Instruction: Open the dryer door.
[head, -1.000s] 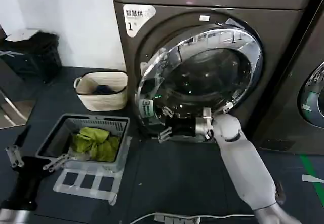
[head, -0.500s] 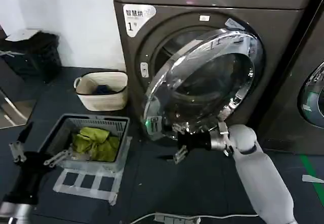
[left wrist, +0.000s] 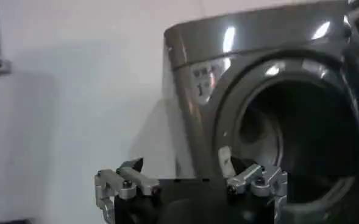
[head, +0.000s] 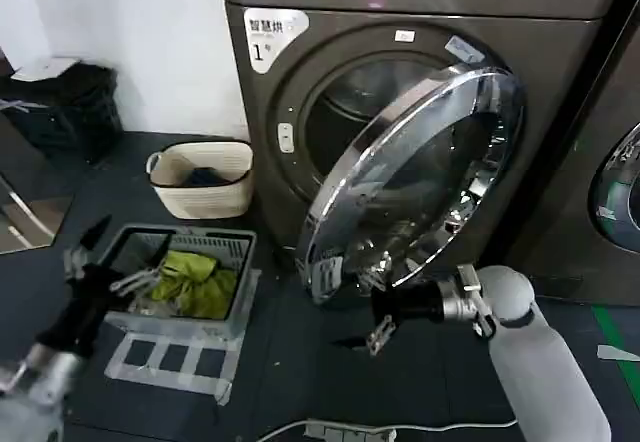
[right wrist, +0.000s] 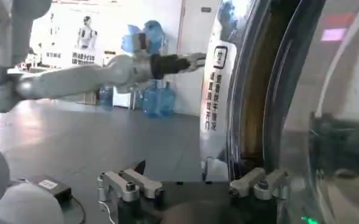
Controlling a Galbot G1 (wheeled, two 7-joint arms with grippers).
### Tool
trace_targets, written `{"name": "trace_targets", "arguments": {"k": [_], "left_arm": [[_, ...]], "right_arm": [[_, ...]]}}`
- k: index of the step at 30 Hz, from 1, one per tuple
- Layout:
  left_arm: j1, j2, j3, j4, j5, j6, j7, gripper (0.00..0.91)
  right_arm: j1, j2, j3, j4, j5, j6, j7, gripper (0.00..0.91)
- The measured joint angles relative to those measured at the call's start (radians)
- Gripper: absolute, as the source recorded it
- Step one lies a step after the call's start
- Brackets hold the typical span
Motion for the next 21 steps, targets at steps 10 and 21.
{"name": "trace_targets", "arguments": {"k": [10,21], "left_arm": [[-0.197,0.222,0.302,0.113,-0.141,-0.031,0.007,0.907],[-0.495,0.292,0.71,0.232,-0.243,-0.027,0.039,0.907]], "right_arm": [[-0.14,0.008,0.085,0.077,0.02,0.016,0.016,0.907],[-0.24,0.04,0.24,0.078,0.086,0.048,0.026,0.907]]}}
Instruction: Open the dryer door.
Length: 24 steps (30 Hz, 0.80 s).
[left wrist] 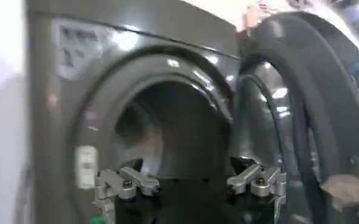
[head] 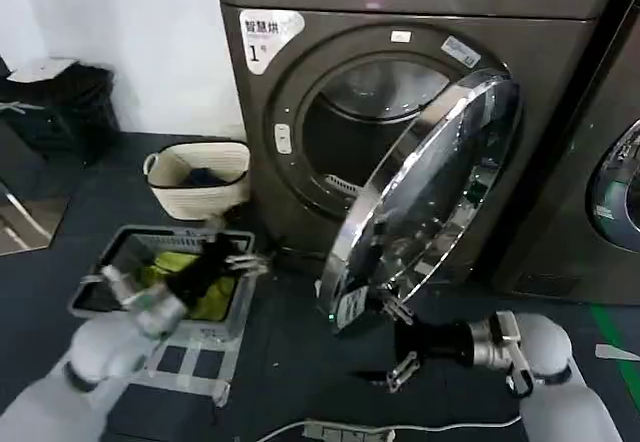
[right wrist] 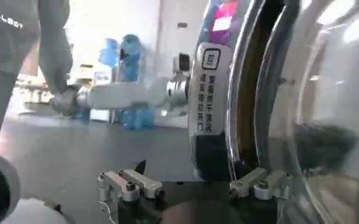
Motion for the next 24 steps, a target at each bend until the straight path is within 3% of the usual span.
{"name": "trace_targets", "arguments": {"k": [12,24], "left_arm": [[-0.276,-0.063,0.301,0.155,-0.029,-0.011,0.039,0.907],[-0.447,-0.151,0.474,0.239,-0.06,-0.02,0.09,0.907]], "right_arm": [[-0.07,0.022,0.236,-0.047,0.055,0.02,-0.009,0.907],[-0.156,0.109,0.502,-0.013,0.065,0.065,0.042,0.907]]}}
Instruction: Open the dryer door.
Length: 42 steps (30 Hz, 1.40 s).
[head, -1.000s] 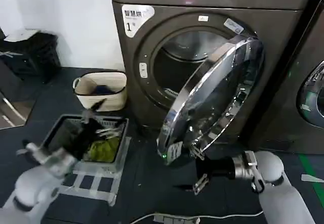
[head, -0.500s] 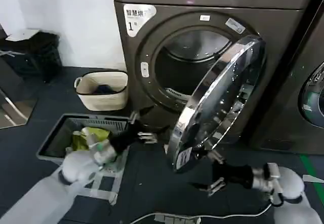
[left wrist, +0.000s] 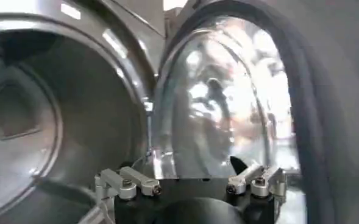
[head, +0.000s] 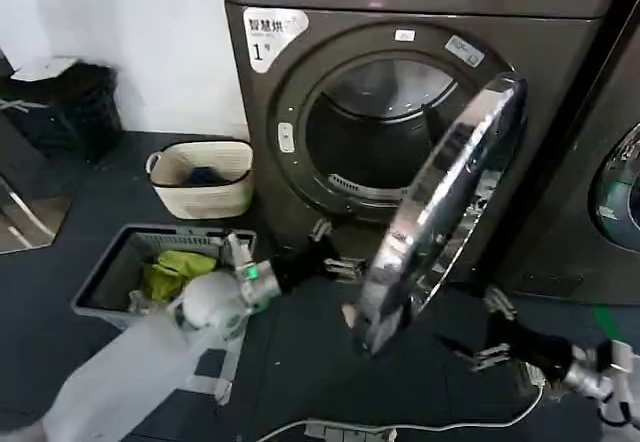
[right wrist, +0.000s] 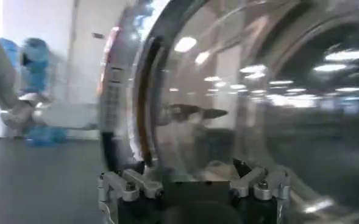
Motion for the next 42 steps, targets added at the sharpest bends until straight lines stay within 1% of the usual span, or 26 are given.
{"name": "trace_targets", "arguments": {"k": [5,10,13,15,19,26,30,42], "left_arm": [[-0.053,-0.028,0.051,0.015,-0.002,-0.004,0.0,0.907],[-0.09,-0.048,0.101,0.023,0.001,-0.01,0.008,0.907],[-0.105,-0.058,0.124,0.023,0.004,-0.013,0.012,0.907],[-0.117,-0.065,0.14,0.023,0.006,-0.014,0.014,0.907],[-0.136,-0.085,0.167,0.027,0.007,-0.017,0.014,0.907],[-0.15,-0.115,0.203,0.025,0.027,-0.02,0.013,0.907],[-0.15,-0.12,0.212,0.016,0.023,-0.023,0.016,0.907],[-0.209,-0.159,0.267,0.05,0.011,-0.021,0.007,0.907]], "right_arm": [[-0.039,0.037,0.153,0.011,0.053,0.0,0.027,0.907],[-0.069,0.046,0.285,0.014,0.096,0.0,0.093,0.907],[-0.092,0.051,0.335,0.028,0.104,0.027,0.181,0.907],[-0.107,0.051,0.362,0.039,0.103,0.029,0.27,0.907],[-0.136,0.039,0.405,0.061,0.081,0.012,0.468,0.907],[-0.186,0.0,0.506,0.08,0.126,-0.052,0.778,0.907],[-0.202,-0.021,0.577,0.068,0.175,-0.078,0.872,0.907],[-0.199,-0.097,0.777,-0.014,0.225,-0.131,1.113,0.907]]}}
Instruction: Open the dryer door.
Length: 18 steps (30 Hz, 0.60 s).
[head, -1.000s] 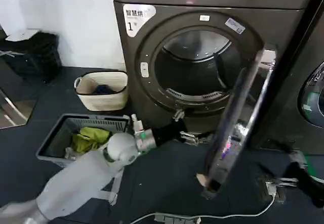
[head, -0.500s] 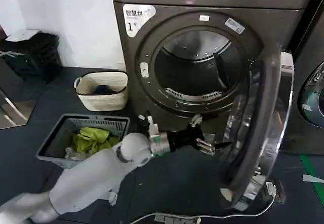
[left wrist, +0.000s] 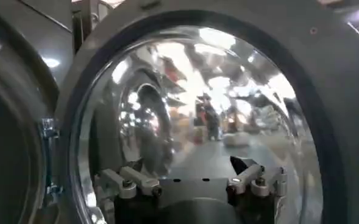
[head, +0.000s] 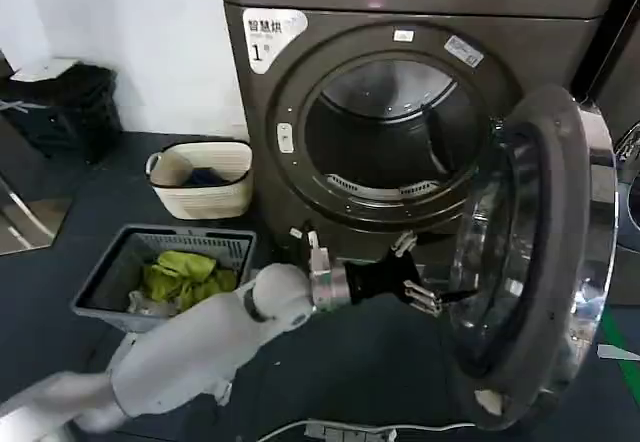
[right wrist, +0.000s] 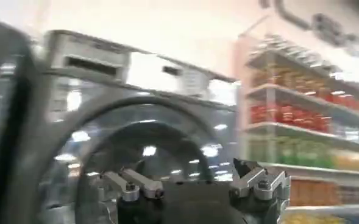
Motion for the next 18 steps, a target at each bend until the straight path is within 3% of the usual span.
{"name": "trace_targets", "arguments": {"k": [8,16,18], "left_arm": [[-0.057,-0.037,0.053,0.03,-0.011,0.002,-0.011,0.907],[-0.093,-0.104,0.099,0.083,-0.012,-0.001,-0.015,0.907],[-0.102,-0.122,0.109,0.099,-0.013,-0.001,-0.018,0.907]], "right_arm": [[-0.026,-0.052,0.13,-0.038,-0.011,-0.032,0.108,0.907],[-0.056,-0.087,0.24,-0.101,-0.179,-0.047,0.211,0.907],[-0.059,-0.093,0.264,-0.122,-0.19,-0.051,0.214,0.907]]}}
